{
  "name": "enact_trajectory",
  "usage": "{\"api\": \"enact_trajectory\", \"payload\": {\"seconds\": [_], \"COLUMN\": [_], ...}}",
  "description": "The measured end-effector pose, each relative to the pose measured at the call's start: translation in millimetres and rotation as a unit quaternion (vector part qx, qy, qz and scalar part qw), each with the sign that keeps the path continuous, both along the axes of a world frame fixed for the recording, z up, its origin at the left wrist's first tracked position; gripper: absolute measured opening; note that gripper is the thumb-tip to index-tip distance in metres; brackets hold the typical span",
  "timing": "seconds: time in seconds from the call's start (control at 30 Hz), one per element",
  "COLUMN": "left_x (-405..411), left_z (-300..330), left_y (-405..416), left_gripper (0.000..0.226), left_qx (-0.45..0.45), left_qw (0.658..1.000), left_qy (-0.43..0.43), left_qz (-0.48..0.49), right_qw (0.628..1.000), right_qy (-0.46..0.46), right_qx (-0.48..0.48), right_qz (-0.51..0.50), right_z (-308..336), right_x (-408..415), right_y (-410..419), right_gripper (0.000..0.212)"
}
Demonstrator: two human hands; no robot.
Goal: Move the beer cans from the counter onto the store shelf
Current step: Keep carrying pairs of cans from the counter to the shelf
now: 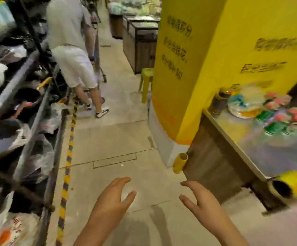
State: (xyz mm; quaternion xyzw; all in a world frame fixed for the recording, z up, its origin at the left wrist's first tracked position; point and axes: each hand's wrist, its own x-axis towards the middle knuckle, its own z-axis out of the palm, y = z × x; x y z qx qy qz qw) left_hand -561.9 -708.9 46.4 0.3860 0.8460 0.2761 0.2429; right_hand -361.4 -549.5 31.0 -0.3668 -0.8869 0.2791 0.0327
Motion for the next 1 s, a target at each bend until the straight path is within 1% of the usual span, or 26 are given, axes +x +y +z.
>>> {"api": "enact_trajectory", "payload": {"seconds": [0.13,0.27,0.37,0.43,0.53,0.67,0.77,0.9,1.0], "left_x": [86.3,172.8,221.7,243.0,256.9,248.9,230.5,218.0,217.9], "left_z": [5.9,4.5,5.1,5.3,3.4,-7.1,-18.1,-21.6,-22.9], "left_y": [95.7,181.8,230.8,259.5,299.4,358.4,408.7,474.2,519.7], "left_gripper": [0.045,0.045,0.046,0.045,0.043,0.039,0.04,0.034,0.036], "left_qx": [0.02,0.014,0.01,0.012,0.021,0.018,0.021,0.015,-0.008], "left_qw": [0.995,0.985,0.975,0.969,0.966,0.967,0.971,0.976,0.978], "left_qy": [-0.024,-0.044,-0.082,-0.09,-0.092,-0.091,-0.098,-0.122,-0.095], "left_qz": [-0.091,-0.167,-0.208,-0.228,-0.241,-0.238,-0.219,-0.182,-0.187], "right_qw": [0.994,0.976,0.963,0.957,0.951,0.956,0.961,0.956,0.955], "right_qy": [-0.017,-0.032,-0.036,-0.031,-0.017,-0.009,0.01,0.048,0.048], "right_qx": [-0.023,-0.027,-0.039,-0.052,-0.065,-0.042,-0.029,-0.034,-0.032], "right_qz": [-0.109,-0.213,-0.263,-0.284,-0.302,-0.29,-0.274,-0.289,-0.29], "right_z": [1.9,3.6,1.8,-0.9,-5.8,-6.0,-5.9,2.3,2.3], "right_x": [112.7,213.2,265.1,287.9,305.1,295.2,282.5,274.7,280.8], "right_y": [50.6,90.2,111.9,128.8,162.1,224.0,277.0,339.9,380.9], "right_gripper": [0.035,0.034,0.036,0.036,0.036,0.035,0.035,0.035,0.038]}}
